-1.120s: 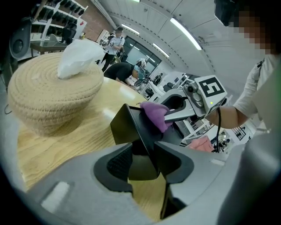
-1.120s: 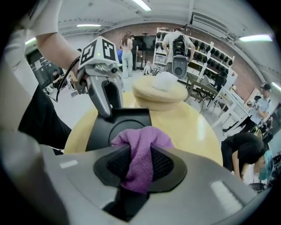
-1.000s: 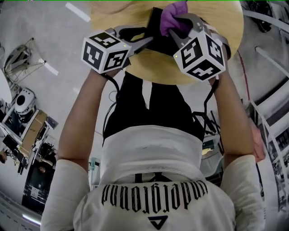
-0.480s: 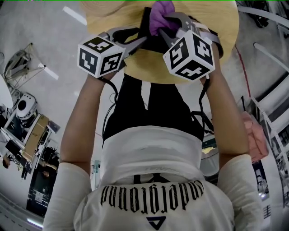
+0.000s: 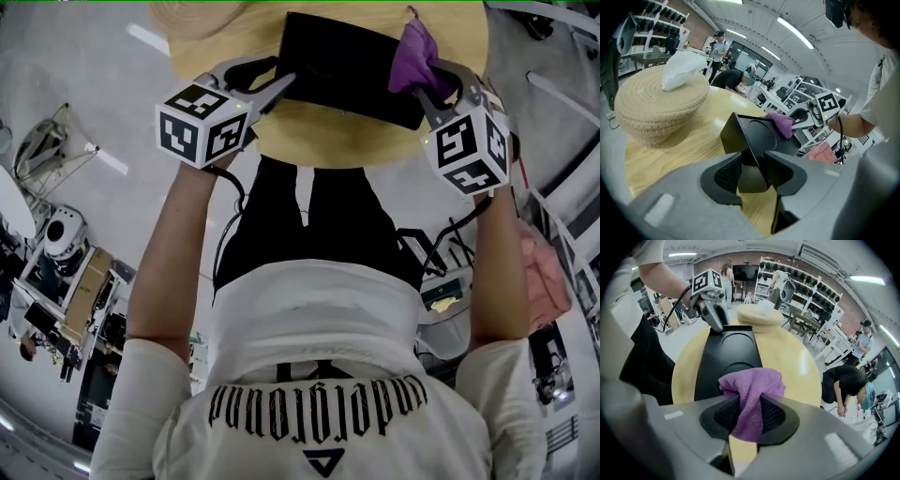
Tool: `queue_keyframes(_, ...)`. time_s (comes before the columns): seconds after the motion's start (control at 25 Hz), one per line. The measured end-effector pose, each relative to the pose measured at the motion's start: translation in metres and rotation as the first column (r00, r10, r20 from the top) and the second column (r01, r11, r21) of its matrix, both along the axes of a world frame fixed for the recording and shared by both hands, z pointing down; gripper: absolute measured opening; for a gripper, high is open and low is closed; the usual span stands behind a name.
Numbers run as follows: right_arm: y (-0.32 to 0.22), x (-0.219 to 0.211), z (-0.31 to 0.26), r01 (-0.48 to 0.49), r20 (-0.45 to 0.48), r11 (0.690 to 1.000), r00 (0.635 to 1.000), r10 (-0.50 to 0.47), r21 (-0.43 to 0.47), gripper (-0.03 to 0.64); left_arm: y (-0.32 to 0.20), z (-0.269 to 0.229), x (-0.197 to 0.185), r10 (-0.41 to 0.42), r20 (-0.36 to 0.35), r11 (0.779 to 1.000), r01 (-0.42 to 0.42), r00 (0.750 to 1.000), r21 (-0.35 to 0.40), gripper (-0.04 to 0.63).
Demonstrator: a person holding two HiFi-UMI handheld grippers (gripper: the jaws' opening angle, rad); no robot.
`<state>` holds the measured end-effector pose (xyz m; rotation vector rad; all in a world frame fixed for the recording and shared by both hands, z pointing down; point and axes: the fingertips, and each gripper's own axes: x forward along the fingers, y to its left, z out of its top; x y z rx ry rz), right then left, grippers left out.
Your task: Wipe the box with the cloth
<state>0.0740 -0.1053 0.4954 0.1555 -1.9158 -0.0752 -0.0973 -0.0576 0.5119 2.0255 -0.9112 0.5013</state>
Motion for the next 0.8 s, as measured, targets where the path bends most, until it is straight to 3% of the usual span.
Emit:
queue_keyframes(0.32,0.034,-0.068,0.006,-0.001,0.051,0.999,0.999,-0.002,0.048,0.095,0.002,0.002,-0.003,-0.016,-0.005,1.000,0.016,1.000,-0.005,0.166)
queue_keyframes(0.44,0.050,-0.094,0.002,-0.039,0.123,0.999,0.992,0.040,-0.008,0.095,0.003,0.002,-0.002,-0.016,-0.009,1.000,0.016,1.000,-0.002,0.167)
queue_keyframes(0.6,0.085,-0.134,0.003,-0.013,0.151,1.000,0.988,0.010,0.018,0.095,0.002,0.002,-0.001,-0.009,-0.003,1.000,0.010,1.000,0.016,0.167)
queue_keyframes(0.8,0.106,-0.131,0.007,-0.187,0.185,0.982,0.965,0.187,-0.017,0.095,0.002,0.004,-0.002,0.018,0.012,0.999,-0.018,1.000,0.033,0.169)
